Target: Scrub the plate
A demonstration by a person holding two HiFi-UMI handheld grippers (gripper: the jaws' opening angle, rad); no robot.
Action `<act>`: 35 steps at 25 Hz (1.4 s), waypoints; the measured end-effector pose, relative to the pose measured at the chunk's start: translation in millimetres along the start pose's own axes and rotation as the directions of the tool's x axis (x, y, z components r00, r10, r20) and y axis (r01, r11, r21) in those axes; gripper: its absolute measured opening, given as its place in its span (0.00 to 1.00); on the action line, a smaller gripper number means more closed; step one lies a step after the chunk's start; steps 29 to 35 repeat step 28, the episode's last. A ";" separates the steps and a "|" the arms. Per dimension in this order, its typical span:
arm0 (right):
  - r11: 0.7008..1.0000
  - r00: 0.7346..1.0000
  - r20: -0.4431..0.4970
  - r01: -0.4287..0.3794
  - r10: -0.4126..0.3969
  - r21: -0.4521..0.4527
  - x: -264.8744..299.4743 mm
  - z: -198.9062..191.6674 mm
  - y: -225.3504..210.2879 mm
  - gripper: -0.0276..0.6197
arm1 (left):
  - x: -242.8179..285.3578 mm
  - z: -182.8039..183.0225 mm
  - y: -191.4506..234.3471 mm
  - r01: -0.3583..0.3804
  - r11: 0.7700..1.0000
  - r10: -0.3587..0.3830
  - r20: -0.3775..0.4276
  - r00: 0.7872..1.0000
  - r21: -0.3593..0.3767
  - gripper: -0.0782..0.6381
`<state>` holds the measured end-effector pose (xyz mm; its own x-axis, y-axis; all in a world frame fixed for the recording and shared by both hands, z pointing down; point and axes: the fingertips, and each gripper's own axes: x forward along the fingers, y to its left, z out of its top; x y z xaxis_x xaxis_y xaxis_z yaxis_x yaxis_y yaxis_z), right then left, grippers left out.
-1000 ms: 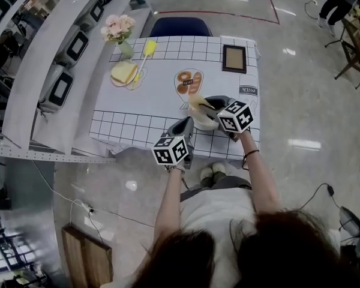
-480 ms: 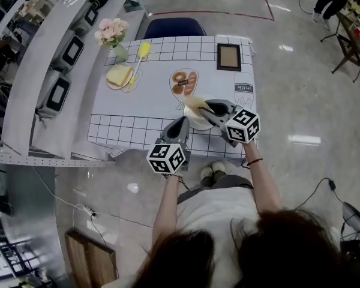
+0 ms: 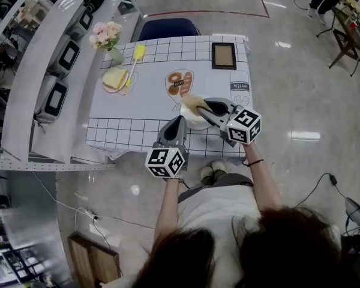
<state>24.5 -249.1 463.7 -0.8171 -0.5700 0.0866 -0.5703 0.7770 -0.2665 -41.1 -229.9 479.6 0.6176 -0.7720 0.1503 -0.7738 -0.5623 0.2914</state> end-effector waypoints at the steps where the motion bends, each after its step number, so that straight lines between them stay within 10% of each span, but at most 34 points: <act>1: 1.000 1.000 0.004 -0.002 0.002 -0.002 -0.3 1.8 0.5 0.17 | 0.0 0.5 0.2 -0.001 1.000 0.001 0.003 1.000 0.001 0.12; 35: 0.999 0.997 0.064 -0.039 0.040 -0.025 -3.8 22.2 6.6 0.17 | -0.7 12.5 4.5 -0.010 0.999 0.009 0.019 1.000 0.048 0.12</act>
